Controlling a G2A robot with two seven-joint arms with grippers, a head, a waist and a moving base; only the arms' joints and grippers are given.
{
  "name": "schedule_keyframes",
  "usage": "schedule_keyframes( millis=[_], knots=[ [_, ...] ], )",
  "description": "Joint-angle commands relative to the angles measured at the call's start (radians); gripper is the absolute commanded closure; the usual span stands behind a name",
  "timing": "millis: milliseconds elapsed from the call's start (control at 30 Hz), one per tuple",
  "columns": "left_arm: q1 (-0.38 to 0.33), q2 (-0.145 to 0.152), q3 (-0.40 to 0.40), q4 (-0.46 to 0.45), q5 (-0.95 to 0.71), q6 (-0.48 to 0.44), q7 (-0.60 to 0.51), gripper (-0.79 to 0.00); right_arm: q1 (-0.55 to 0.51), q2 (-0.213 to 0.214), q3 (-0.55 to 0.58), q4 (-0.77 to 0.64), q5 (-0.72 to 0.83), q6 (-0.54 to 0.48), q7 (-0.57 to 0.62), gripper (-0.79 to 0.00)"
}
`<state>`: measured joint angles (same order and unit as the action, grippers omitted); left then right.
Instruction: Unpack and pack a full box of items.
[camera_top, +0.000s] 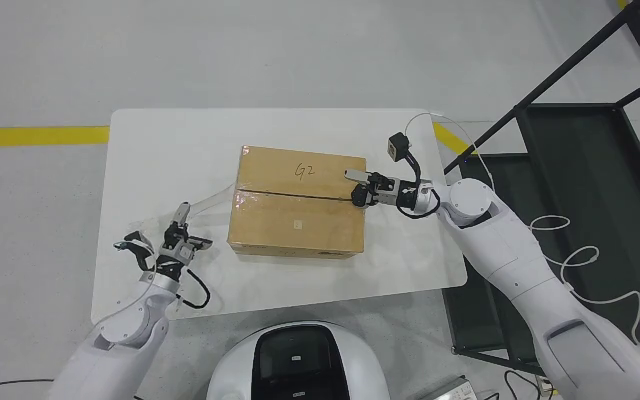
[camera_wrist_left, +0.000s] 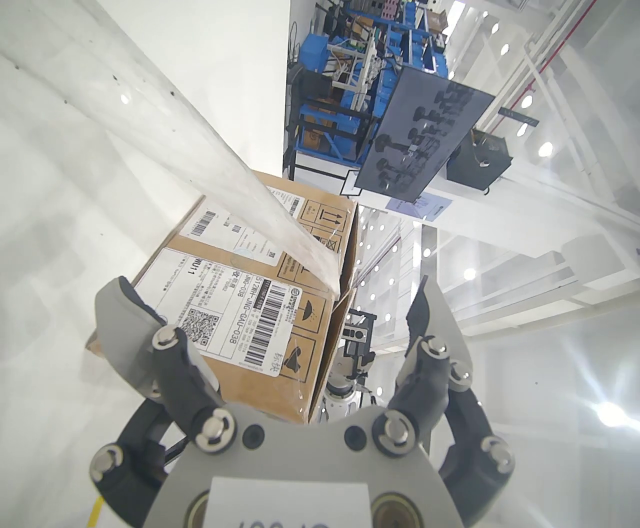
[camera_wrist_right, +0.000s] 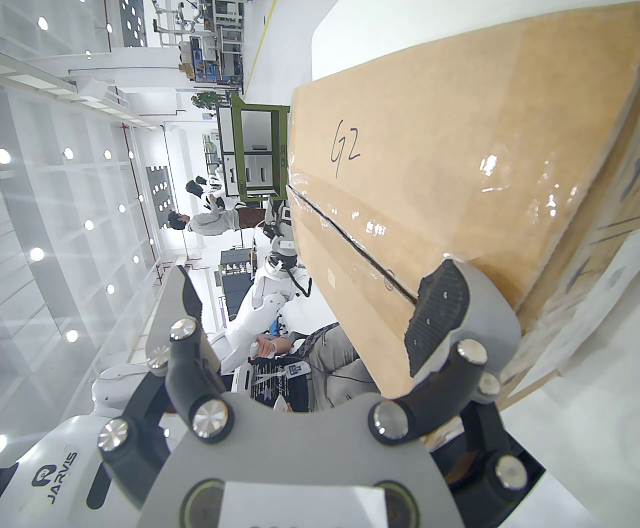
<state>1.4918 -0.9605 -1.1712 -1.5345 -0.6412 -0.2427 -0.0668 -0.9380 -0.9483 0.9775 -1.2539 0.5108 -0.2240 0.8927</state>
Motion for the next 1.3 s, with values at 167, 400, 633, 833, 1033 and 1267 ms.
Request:
schedule_keyframes(
  millis=[167, 400, 633, 833, 1033, 1267],
  knots=[
    [-0.052, -0.026, 0.021, 0.048, -0.030, 0.036, 0.043, -0.785, 0.000, 0.000, 0.000, 0.000, 0.000, 0.000, 0.000, -0.785],
    [-0.084, -0.045, 0.031, 0.084, -0.042, 0.081, 0.048, -0.785, 0.000, 0.000, 0.000, 0.000, 0.000, 0.000, 0.000, -0.785],
    [-0.115, -0.062, 0.026, 0.118, -0.069, 0.086, 0.041, -0.351, 0.000, 0.000, 0.000, 0.000, 0.000, 0.000, 0.000, -0.785],
    [-0.133, -0.074, 0.016, 0.141, -0.080, 0.100, 0.037, 0.000, 0.000, 0.000, 0.000, 0.000, 0.000, 0.000, 0.000, -0.785],
    [-0.096, -0.077, -0.017, 0.111, -0.067, 0.085, 0.044, 0.000, 0.000, 0.000, 0.000, 0.000, 0.000, 0.000, 0.000, -0.785],
    [-0.055, -0.079, -0.065, 0.041, -0.049, 0.070, 0.042, 0.000, 0.000, 0.000, 0.000, 0.000, 0.000, 0.000, 0.000, -0.785]
  ],
)
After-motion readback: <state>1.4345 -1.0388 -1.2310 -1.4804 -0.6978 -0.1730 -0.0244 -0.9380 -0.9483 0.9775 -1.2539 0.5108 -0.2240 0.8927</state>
